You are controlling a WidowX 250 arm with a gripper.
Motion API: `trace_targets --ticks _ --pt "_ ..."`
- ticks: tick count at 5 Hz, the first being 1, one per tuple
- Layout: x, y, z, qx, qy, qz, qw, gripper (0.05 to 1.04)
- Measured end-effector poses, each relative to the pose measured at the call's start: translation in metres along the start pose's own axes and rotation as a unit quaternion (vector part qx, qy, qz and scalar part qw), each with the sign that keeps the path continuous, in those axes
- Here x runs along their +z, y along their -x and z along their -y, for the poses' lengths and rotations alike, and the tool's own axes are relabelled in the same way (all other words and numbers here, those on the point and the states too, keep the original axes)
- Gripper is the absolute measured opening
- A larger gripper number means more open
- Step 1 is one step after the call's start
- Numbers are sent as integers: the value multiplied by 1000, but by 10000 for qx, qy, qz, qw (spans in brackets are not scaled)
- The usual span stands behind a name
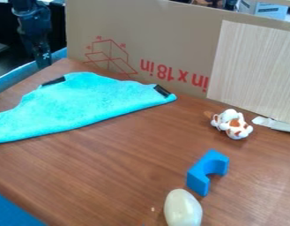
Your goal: Unfolding the clothes from top left to bottom right
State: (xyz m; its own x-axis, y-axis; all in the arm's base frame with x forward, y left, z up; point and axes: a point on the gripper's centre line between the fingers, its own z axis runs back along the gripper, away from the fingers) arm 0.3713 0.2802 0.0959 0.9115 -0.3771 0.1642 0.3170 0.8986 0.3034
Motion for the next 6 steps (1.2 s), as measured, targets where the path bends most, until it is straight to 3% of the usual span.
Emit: trace_targets --ticks 1,2,4,6 --pt "-21 5 10 -8 245 -116 9996 999" --pt "-27 5 15 -235 305 47 9992 999" --pt "-30 7 13 -424 242 118 9987 999" --pt "-28 -6 14 -571 51 77 9983 999"
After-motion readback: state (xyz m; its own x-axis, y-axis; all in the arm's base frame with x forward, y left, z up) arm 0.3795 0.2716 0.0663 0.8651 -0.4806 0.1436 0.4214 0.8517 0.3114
